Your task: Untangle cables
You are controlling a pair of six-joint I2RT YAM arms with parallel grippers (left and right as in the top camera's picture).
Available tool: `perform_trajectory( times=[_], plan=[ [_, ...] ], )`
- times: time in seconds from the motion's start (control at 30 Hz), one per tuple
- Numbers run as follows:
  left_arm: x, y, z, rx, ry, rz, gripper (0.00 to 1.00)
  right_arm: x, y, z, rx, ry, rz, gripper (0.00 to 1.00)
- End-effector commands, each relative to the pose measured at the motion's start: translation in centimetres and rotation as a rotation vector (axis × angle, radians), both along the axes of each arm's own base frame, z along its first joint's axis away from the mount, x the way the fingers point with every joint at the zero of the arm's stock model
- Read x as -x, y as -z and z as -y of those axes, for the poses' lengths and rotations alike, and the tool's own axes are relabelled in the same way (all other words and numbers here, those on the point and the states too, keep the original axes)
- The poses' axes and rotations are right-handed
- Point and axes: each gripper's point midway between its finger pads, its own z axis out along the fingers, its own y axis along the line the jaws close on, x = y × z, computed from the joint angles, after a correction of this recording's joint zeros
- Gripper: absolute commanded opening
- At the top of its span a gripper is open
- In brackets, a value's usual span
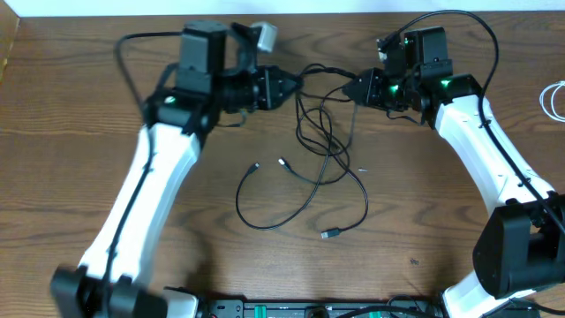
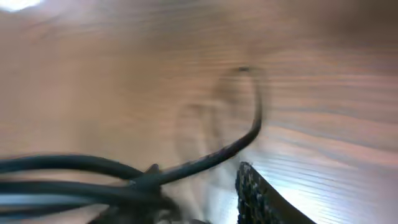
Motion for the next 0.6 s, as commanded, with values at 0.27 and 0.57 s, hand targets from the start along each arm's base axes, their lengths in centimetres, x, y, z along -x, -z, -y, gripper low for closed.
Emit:
perform_trajectory(
  times=[0.27, 0.57],
  plan=[
    [0.9, -3.0, -6.7, -0.141, -0.240, 0.075, 0.07, -0.4, 4.7, 10.0, 0.229, 0.266, -0.116, 0.35],
    [0.3, -0.7, -6.3, -0.173, -0.240, 0.013, 0.07, -0.4, 2.9, 5.1, 0.087, -0.027, -0.006, 0.36]
  ],
)
